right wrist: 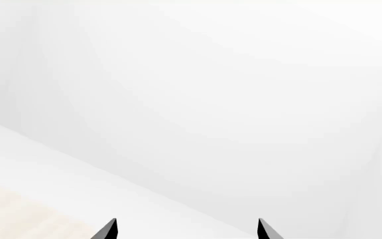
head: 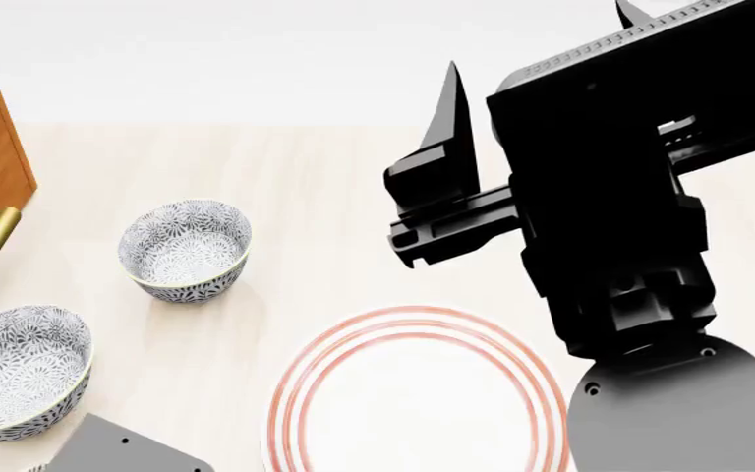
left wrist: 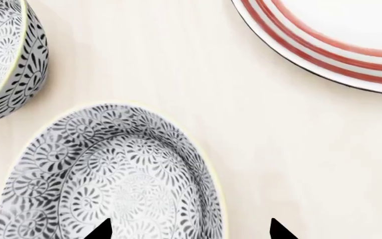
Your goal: Put the bowl at the front on the plate.
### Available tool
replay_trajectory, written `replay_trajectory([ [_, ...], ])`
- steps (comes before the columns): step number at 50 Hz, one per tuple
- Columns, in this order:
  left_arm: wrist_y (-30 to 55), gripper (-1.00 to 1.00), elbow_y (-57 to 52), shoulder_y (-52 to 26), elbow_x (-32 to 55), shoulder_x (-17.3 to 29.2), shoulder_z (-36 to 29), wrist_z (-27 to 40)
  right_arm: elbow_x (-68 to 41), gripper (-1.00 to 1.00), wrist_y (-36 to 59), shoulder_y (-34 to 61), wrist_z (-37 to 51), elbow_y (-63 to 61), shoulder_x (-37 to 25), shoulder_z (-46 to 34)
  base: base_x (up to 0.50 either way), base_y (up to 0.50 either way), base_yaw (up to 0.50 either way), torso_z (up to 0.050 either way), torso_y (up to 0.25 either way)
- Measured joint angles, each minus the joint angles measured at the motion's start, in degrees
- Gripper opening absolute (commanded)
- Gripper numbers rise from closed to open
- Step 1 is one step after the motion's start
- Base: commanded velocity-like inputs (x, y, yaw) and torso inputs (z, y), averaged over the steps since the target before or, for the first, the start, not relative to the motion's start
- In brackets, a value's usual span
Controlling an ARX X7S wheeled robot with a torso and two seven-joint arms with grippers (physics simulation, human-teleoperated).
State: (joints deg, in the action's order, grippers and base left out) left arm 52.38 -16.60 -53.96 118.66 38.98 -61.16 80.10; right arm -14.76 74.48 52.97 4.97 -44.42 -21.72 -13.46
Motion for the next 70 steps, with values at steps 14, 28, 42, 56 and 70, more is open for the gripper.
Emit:
replay_trajectory([
  [14,-0.04,1.0,1.12,0.51,-1.03,-0.2,-0.94,-1.07,-0.16,1.0,-0.26,-0.28,0.28,-0.11,-0.18,-0.08,0.0,0.0,0.0,0.0,0.0],
  [28,-0.18,1.0,1.91,1.02,-1.87,-0.32,-1.71,-2.01,-0.37,1.0,-0.51,-0.5,0.5,-0.24,-0.38,-0.19,0.0,0.0,0.0,0.0,0.0],
  [42,-0.26,1.0,3.11,1.33,-2.28,-0.69,-2.55,-2.76,-0.67,1.0,-0.57,-0.54,0.63,-0.43,-0.56,-0.07,0.0,0.0,0.0,0.0,0.0],
  [56,-0.58,-1.0,3.22,1.34,-4.48,-0.84,-2.7,-4.11,-0.93,1.0,-1.12,-0.75,0.76,-0.41,-0.66,-0.03,0.0,0.0,0.0,0.0,0.0],
  [70,-2.34,-1.0,1.53,2.18,-10.56,-0.31,-2.11,-6.09,-1.25,1.0,-1.59,-1.12,0.93,-1.04,-0.76,0.13,0.0,0.0,0.0,0.0,0.0],
])
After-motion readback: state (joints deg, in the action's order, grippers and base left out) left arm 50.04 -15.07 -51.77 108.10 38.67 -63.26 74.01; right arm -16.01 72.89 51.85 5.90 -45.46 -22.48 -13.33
